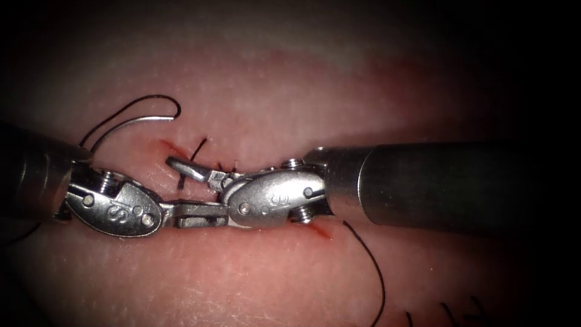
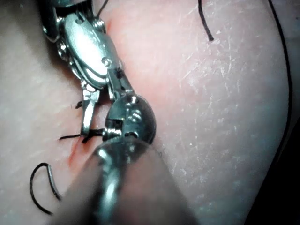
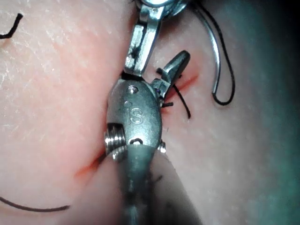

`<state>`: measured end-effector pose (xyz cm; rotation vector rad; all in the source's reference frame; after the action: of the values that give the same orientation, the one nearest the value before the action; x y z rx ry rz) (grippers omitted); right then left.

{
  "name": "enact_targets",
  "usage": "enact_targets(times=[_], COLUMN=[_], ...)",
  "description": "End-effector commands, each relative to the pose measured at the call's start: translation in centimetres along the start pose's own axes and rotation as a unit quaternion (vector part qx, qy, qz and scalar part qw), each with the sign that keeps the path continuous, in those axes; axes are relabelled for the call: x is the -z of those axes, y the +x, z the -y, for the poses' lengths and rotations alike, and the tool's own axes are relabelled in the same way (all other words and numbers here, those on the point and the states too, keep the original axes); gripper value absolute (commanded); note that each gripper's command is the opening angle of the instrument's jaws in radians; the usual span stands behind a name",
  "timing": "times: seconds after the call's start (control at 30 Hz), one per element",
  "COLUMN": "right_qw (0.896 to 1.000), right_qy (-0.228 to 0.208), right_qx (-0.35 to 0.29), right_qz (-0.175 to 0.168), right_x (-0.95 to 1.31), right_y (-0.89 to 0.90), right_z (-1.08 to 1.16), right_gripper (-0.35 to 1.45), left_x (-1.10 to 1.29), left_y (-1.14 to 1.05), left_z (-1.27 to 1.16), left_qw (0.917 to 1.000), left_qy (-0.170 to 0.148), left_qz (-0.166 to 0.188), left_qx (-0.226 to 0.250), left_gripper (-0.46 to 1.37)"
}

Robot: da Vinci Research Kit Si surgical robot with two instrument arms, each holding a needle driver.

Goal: Wound Closure
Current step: Cut the suture with the right gripper

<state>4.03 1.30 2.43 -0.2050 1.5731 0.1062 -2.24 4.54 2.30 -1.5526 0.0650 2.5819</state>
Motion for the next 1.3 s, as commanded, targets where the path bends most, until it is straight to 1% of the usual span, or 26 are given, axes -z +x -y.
enact_targets(times=[0.03,0.07,0.1,0.5,0.73,0.83,0.87,0.9,0.93,0.97,1.0,1.03,1.07,1.1,1.2,1.3], right_qw=[1.0,1.0,1.0,1.0,1.0,0.999,0.999,0.999,0.999,0.999,0.999,0.999,0.999,0.999,0.999,0.999], right_qy=[0.001,0.004,0.005,0.012,0.017,0.038,0.042,0.045,0.045,0.042,0.034,0.027,0.008,-0.015,-0.024,-0.028], right_qx=[0.001,0.001,0.001,0.0,-0.001,0.014,0.014,0.014,0.014,0.014,0.015,0.016,0.018,0.02,0.019,0.017], right_qz=[0.002,0.001,0.002,0.002,0.004,0.019,0.023,0.025,0.025,0.021,0.021,0.021,0.026,0.028,0.026,0.034], right_x=[-0.01,-0.01,-0.01,0.0,0.04,0.03,0.02,0.01,0.01,0.01,0.0,0.0,0.0,0.02,0.08,0.2], right_y=[-0.02,-0.04,-0.04,-0.06,-0.04,-0.03,-0.03,-0.03,-0.03,-0.03,-0.04,-0.04,-0.04,-0.04,-0.03,-0.01], right_z=[0.0,0.0,0.0,-0.01,0.0,0.0,0.01,0.01,0.01,0.02,0.02,0.02,0.01,0.0,-0.04,-0.1], right_gripper=[0.11,-0.23,-0.35,-0.35,-0.35,-0.35,-0.05,0.28,0.39,0.81,1.04,1.16,1.3,1.42,1.44,1.44], left_x=[0.0,0.0,0.0,0.0,0.01,0.01,0.01,0.01,0.01,0.01,0.01,0.01,0.01,0.01,0.01,0.02], left_y=[0.0,0.0,0.0,0.0,0.01,0.01,0.01,0.01,0.01,0.01,0.01,0.01,0.01,0.01,0.0,0.0], left_z=[0.0,0.0,0.0,0.0,-0.01,-0.02,-0.02,-0.02,-0.02,-0.02,-0.02,-0.02,-0.02,-0.03,-0.03,-0.04], left_qw=[1.0,1.0,1.0,1.0,1.0,1.0,1.0,1.0,1.0,1.0,1.0,1.0,1.0,1.0,1.0,1.0], left_qy=[-0.004,-0.004,-0.004,-0.004,-0.004,-0.004,-0.004,-0.004,-0.004,-0.004,-0.004,-0.004,-0.004,-0.004,-0.004,-0.004], left_qz=[0.0,0.0,0.0,0.0,0.0,0.0,0.0,0.0,0.0,0.0,0.0,0.0,0.0,0.0,0.0,0.0], left_qx=[0.0,0.0,0.0,0.0,0.0,0.0,0.0,0.0,0.0,0.0,0.0,0.0,0.0,0.0,-0.001,-0.001], left_gripper=[-0.35,-0.35,-0.35,-0.35,-0.35,-0.35,-0.35,-0.35,-0.35,-0.35,-0.35,-0.35,-0.35,-0.35,-0.35,-0.35])
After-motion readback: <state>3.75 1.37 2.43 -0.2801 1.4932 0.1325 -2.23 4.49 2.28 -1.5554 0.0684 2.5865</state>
